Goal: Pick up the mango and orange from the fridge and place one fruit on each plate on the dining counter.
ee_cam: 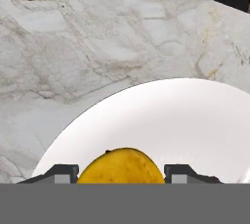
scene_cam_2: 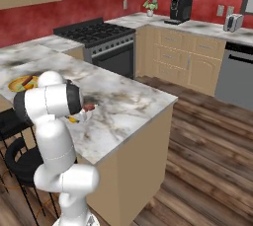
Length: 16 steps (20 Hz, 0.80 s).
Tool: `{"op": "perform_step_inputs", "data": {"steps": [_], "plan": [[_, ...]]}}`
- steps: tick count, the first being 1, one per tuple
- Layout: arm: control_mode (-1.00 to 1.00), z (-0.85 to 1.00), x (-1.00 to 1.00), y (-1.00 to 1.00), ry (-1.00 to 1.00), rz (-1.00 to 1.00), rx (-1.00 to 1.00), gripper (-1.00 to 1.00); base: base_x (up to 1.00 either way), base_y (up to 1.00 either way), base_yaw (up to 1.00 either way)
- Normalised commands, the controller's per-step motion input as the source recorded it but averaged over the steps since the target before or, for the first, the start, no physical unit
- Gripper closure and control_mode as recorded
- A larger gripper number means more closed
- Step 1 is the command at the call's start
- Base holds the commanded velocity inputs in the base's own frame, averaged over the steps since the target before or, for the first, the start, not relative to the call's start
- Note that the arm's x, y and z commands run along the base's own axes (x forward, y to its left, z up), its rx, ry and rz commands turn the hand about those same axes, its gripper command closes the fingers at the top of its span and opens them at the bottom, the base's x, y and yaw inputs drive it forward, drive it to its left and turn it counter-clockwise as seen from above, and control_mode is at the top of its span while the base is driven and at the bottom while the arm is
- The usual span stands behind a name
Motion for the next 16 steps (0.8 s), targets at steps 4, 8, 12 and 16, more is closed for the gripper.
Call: {"op": "perform_step_inputs", "data": {"steps": [4,8,12,16], "plan": [[-1.00,-0.09,0.02,0.05,-0.01,0.00,0.00,1.00,0.00,0.00,0.00],[-1.00,-0.04,0.00,0.02,-0.02,0.00,0.00,1.00,0.00,0.00,0.00],[-1.00,0.00,0.00,0.00,-0.04,0.00,0.00,-1.00,0.00,0.00,0.00],[-1.00,0.00,0.00,0.00,-0.07,0.00,0.00,-1.00,0.00,0.00,0.00]]}}
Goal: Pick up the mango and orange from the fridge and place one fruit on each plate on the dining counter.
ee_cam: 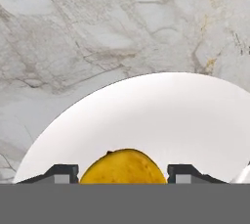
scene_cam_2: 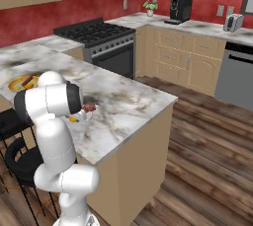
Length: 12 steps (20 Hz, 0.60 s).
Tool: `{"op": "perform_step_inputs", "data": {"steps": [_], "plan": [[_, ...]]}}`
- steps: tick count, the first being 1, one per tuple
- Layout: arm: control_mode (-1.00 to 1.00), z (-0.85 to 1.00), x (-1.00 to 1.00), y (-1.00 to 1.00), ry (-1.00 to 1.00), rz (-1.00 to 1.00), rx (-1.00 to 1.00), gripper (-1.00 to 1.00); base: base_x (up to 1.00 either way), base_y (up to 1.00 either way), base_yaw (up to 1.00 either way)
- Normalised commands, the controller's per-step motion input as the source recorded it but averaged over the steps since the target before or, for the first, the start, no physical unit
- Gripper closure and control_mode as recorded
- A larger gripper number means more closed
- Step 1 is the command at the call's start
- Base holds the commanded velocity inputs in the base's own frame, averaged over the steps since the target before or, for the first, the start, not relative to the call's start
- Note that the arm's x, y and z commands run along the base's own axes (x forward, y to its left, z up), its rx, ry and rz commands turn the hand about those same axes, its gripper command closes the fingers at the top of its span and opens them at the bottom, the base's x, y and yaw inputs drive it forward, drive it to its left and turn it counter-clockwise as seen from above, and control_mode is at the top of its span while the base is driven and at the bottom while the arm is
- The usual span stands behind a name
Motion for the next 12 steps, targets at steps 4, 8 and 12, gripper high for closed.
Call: {"op": "perform_step_inputs", "data": {"steps": [4,8,12], "plan": [[-1.00,0.09,0.00,0.07,-0.11,0.01,0.00,-1.00,0.00,0.00,0.00],[-1.00,0.14,0.00,0.04,-0.12,0.04,0.00,-1.00,0.00,0.00,0.00],[-1.00,0.53,-0.31,-0.34,-0.17,0.05,0.00,-1.00,0.00,0.00,0.00]]}}
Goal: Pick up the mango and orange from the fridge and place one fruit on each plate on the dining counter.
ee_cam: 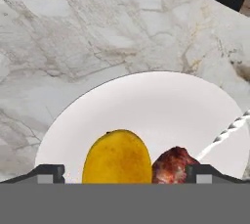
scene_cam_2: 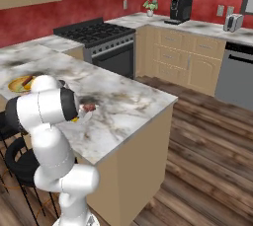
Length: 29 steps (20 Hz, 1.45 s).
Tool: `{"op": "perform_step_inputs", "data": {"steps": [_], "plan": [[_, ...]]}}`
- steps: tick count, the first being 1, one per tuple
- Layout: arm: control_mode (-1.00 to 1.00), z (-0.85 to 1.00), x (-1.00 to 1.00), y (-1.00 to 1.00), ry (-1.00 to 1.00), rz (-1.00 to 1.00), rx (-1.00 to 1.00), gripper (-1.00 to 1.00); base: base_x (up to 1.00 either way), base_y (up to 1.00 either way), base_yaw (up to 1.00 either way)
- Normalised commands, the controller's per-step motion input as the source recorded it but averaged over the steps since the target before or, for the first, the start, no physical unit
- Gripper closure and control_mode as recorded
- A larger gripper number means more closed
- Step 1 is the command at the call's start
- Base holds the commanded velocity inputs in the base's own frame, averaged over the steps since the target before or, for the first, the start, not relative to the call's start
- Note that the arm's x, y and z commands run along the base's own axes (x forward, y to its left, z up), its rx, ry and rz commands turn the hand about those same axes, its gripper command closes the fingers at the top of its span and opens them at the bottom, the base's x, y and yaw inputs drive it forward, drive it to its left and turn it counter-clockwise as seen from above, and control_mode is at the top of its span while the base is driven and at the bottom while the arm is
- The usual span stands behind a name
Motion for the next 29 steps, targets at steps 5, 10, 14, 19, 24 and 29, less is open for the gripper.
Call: {"op": "perform_step_inputs", "data": {"steps": [5,10,14,19,24,29], "plan": [[-1.00,0.67,-0.77,-0.81,-0.21,0.07,0.00,-1.00,0.00,0.00,0.00],[-1.00,0.76,-0.97,-0.98,-0.21,0.08,0.00,-1.00,0.00,0.00,0.00],[-1.00,0.70,-1.00,-1.00,-0.22,0.01,-0.05,-1.00,0.00,0.00,0.00],[-1.00,0.58,-1.00,-1.00,-0.20,0.00,-0.13,-1.00,0.00,0.00,0.00],[-1.00,0.27,-1.00,-0.99,-0.16,0.00,-0.21,-1.00,0.00,0.00,0.00],[-1.00,0.04,-1.00,-0.98,-0.12,-0.07,-0.20,-1.00,0.00,0.00,0.00]]}}
